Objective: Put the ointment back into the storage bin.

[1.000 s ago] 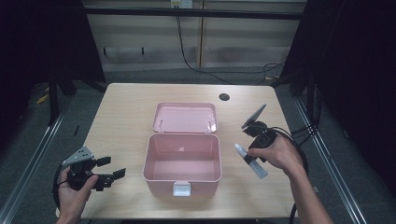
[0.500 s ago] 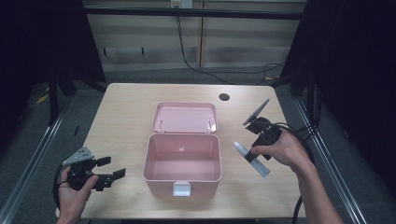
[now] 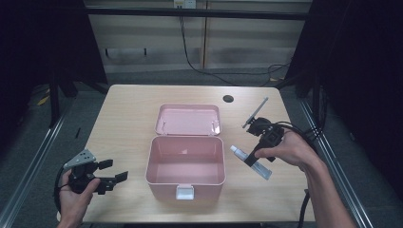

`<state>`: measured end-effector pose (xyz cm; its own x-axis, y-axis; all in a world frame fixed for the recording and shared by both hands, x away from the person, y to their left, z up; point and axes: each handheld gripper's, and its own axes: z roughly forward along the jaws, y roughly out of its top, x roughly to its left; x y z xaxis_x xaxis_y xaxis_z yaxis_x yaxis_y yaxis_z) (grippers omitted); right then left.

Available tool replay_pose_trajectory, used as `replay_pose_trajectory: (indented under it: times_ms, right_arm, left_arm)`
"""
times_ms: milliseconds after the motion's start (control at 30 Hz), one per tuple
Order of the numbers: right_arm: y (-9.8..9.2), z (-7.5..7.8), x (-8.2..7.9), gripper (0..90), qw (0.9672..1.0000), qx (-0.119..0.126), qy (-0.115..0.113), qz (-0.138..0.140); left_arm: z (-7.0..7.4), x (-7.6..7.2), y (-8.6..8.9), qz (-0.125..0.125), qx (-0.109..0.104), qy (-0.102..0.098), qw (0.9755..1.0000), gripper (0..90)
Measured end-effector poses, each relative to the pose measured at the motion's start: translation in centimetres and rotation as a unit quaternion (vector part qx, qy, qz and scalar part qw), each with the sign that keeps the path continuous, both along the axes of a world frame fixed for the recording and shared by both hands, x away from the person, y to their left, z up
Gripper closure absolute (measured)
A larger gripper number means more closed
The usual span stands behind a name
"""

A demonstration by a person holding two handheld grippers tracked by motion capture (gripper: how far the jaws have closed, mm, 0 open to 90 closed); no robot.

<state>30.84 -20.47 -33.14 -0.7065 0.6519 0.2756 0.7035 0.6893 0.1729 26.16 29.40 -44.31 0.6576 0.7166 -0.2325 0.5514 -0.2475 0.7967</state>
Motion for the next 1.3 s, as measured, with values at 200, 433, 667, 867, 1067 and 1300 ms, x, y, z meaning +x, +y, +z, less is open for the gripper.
replay_pose_trajectory:
  times_ms: [200,433,667,867,1067,1300]
  right_arm:
    - [0.7,0.5,-0.1,71.7,0.9995,0.005,-0.011,0.029]
    - [1.5,1.4,-0.2,71.6,0.998,0.017,-0.027,0.055]
    - [2.5,1.6,-0.3,71.7,0.9969,0.019,-0.025,0.072]
    - [4.0,1.8,-0.2,71.7,0.9949,0.017,-0.033,0.093]
    - [5.9,1.8,0.0,71.7,0.9917,0.013,-0.033,0.124]
    - [7.5,1.9,0.2,71.7,0.9895,0.019,-0.031,0.14]
  left_arm:
    - [0.0,0.0,0.0,0.0,-0.001,0.0,1.0,16.2]
    - [0.0,0.0,0.0,0.001,-0.003,0.0,1.0,16.2]
    - [0.0,0.0,0.0,0.0,-0.001,0.0,1.0,16.2]
    - [0.0,0.0,0.0,0.001,-0.002,0.0,1.0,16.2]
    - [0.0,0.0,0.0,0.001,-0.004,0.0,1.0,16.2]
    - [0.1,0.0,0.0,0.001,-0.004,-0.001,1.0,16.2]
